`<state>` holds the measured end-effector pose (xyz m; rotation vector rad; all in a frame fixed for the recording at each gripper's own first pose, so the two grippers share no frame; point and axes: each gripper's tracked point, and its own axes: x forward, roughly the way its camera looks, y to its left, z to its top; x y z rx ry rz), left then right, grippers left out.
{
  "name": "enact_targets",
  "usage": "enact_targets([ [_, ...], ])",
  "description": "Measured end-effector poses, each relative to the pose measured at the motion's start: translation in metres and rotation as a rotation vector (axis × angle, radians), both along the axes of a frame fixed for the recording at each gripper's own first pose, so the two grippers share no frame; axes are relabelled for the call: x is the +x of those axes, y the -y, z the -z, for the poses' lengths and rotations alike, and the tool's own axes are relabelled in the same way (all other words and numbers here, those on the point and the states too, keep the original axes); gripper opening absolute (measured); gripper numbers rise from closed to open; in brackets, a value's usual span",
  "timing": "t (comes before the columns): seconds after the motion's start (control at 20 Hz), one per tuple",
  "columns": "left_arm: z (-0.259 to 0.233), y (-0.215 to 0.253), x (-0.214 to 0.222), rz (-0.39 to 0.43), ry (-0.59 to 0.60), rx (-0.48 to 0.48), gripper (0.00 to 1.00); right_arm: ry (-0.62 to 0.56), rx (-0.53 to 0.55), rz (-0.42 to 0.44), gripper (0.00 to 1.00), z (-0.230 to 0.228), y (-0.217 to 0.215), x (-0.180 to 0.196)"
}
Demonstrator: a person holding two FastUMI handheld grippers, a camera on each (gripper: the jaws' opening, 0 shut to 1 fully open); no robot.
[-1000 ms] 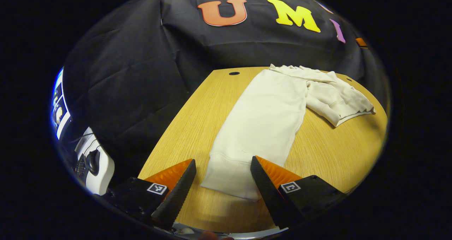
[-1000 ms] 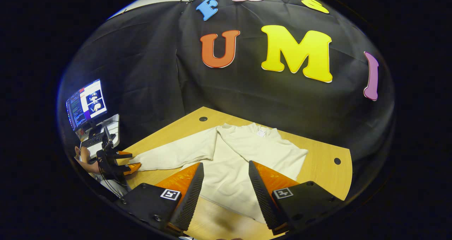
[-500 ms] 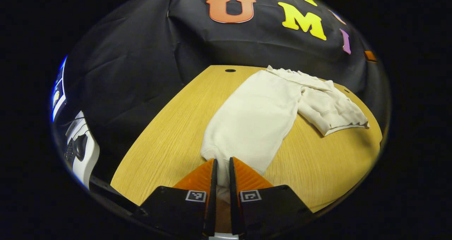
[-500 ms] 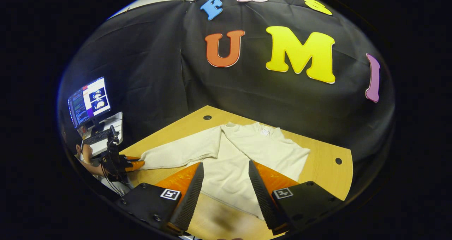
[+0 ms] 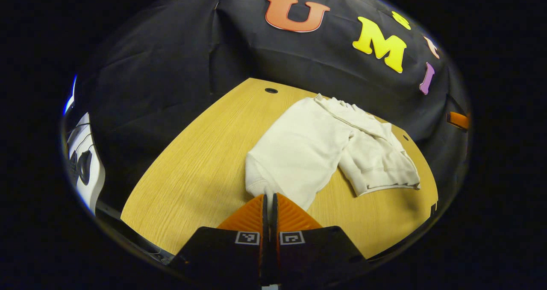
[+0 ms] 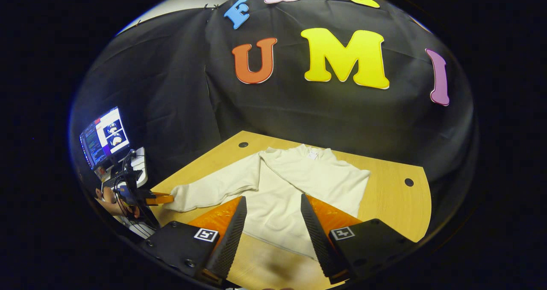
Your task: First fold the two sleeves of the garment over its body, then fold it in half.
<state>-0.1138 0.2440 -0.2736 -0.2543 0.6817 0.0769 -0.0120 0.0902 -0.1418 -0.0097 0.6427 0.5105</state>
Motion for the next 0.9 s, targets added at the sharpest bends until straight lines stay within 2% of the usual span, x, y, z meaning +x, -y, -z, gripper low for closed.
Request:
enact_targets([
  [0.25, -0.050, 0.030, 0.042, 0.035, 0.077, -0.045, 0.03, 0.017, 0.049, 0.027, 0.80, -0.013, 0.022, 0.000],
  [0.45, -0.078, 0.051, 0.070, 0.090, 0.102, -0.056, 0.03, 0.023, 0.080, 0.103, 0.80, -0.020, 0.058, 0.004],
  [0.9, -0.205, 0.114, 0.177, 0.211, 0.309, -0.075, 0.03, 0.045, 0.131, 0.289, 0.80, -0.041, 0.140, 0.002],
])
